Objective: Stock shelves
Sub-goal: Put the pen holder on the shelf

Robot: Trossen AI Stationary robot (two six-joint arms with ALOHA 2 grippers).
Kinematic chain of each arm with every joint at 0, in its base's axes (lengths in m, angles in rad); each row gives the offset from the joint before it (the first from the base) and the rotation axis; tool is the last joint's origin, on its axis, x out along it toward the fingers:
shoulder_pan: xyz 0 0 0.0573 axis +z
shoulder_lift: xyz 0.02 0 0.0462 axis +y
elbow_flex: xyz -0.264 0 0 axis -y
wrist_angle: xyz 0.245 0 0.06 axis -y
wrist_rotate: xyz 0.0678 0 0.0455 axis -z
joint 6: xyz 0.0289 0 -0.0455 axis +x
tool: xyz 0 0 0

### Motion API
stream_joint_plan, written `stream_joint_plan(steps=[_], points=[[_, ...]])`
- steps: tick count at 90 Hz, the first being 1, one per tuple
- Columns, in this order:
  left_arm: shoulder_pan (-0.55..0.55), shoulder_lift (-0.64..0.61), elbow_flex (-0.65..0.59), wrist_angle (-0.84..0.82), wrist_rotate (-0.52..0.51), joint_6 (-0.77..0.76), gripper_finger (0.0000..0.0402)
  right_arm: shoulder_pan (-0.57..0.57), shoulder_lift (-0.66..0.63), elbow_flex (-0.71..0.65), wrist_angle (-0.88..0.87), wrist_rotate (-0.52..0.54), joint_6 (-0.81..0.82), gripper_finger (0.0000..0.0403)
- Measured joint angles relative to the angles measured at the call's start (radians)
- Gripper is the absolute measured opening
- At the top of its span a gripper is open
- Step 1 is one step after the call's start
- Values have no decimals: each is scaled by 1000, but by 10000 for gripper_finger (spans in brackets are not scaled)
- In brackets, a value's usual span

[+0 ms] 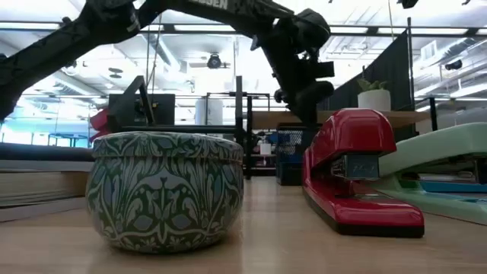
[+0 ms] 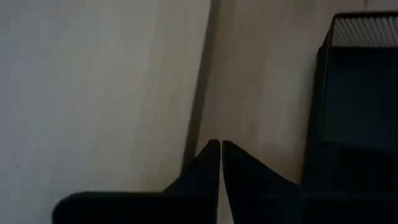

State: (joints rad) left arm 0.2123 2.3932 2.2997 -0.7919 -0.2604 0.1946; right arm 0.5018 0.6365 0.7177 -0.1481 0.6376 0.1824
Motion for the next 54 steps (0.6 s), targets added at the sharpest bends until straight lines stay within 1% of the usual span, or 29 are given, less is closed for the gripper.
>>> stream_joint_plan(steps=[9,19,33,44,54], points=[[-5,1,0,20,16,1,0,0,0,0,-3,0,2,346],[-23,-4,0,41,10,5,0,0,0,0,-6,0,7,346],[-58,-9,55,28,24,5,0,0,0,0,-7,1,7,346],[-88,-34,55,49,77,8,6,0,0,0,-7,1,7,346],[-115,-66,55,42,140,6,24,0,0,0,-5,1,2,346]])
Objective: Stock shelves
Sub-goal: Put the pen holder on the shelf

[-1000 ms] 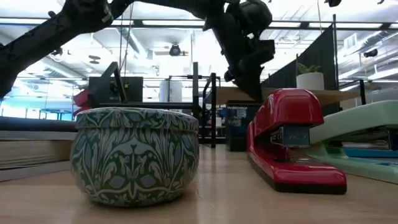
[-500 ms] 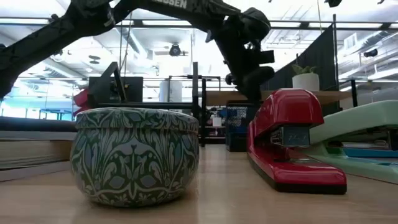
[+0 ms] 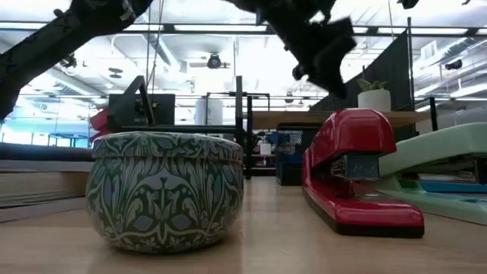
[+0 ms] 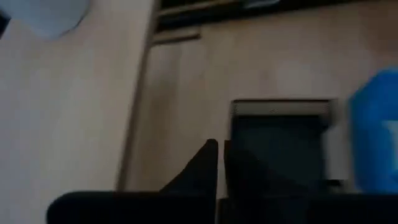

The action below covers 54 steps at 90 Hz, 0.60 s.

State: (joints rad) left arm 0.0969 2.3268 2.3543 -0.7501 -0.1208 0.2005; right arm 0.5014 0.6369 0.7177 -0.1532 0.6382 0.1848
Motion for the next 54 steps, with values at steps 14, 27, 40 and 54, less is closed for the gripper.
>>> stream_joint_plan(steps=[14,27,40,54], points=[[-28,-36,4,-127,97,-40,62,0,0,0,0,0,-3,346],[-32,-20,-1,-332,60,-52,101,0,0,0,0,0,-4,346],[-19,-10,-66,-329,39,-53,131,0,0,0,0,0,-7,346],[2,-9,-170,-267,40,-106,149,0,0,0,0,0,-3,346]])
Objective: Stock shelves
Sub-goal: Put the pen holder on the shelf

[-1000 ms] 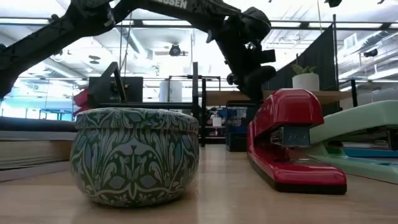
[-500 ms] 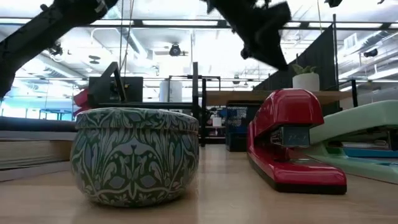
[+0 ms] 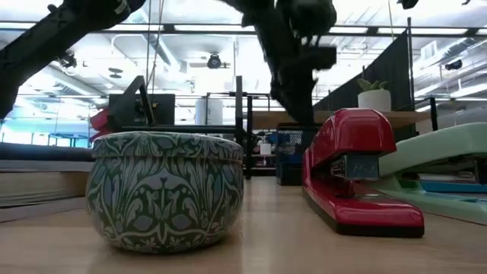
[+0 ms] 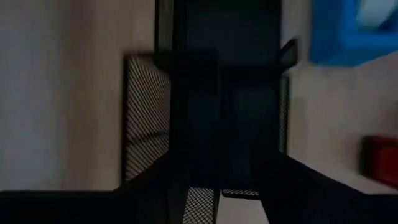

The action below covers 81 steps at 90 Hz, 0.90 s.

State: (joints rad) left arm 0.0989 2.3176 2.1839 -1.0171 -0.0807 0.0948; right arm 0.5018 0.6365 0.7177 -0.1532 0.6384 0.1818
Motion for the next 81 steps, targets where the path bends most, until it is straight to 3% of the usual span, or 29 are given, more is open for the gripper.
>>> stream_joint_plan(steps=[9,24,30,54,81], points=[[9,0,-51,32,33,-19,152,0,0,0,0,-1,1,346],[1,3,-63,25,221,-25,138,0,0,0,0,-1,0,346],[-6,5,-63,33,251,-25,124,0,0,0,1,0,0,346],[-10,18,-63,32,200,-27,12,0,0,0,2,0,1,346],[-41,20,35,-7,154,-27,0,0,0,0,2,0,6,346]])
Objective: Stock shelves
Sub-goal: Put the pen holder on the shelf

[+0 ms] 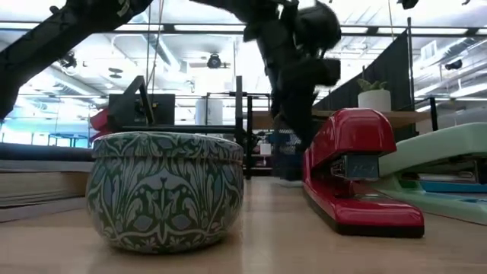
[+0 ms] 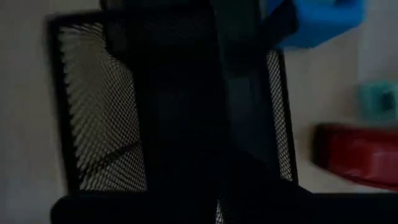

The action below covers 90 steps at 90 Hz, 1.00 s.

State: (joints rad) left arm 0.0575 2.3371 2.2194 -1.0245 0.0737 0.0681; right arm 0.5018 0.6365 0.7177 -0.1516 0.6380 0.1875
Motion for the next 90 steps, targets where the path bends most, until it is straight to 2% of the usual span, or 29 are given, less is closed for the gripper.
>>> stream_joint_plan(steps=[20,49,67,90], points=[[-1,0,139,-40,34,4,0,0,0,0,0,0,-6,346],[14,-18,133,-63,33,6,0,0,0,0,-40,1,11,346],[7,-19,132,-68,24,8,0,-37,35,0,-268,22,139,346],[-1,-4,100,-49,-33,13,0,-172,165,0,-573,-5,330,346]])
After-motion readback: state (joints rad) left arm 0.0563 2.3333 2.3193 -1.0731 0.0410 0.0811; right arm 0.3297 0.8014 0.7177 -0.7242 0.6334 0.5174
